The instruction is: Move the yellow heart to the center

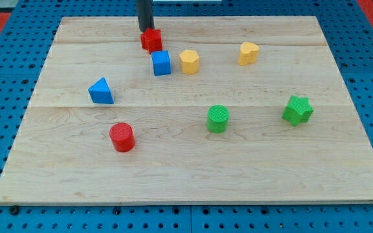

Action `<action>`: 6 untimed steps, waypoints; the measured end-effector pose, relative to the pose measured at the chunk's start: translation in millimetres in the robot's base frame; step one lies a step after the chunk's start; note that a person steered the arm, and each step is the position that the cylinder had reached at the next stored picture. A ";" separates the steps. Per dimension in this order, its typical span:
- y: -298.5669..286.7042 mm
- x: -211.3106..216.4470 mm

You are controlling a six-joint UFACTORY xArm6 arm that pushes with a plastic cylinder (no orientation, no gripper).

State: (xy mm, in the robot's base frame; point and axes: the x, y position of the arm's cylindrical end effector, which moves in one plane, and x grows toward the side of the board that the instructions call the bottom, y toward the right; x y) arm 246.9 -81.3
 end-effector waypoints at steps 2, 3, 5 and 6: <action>30.6 12.6; 81.8 -6.9; 286.9 15.3; 262.2 49.8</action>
State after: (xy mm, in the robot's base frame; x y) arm 296.7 180.8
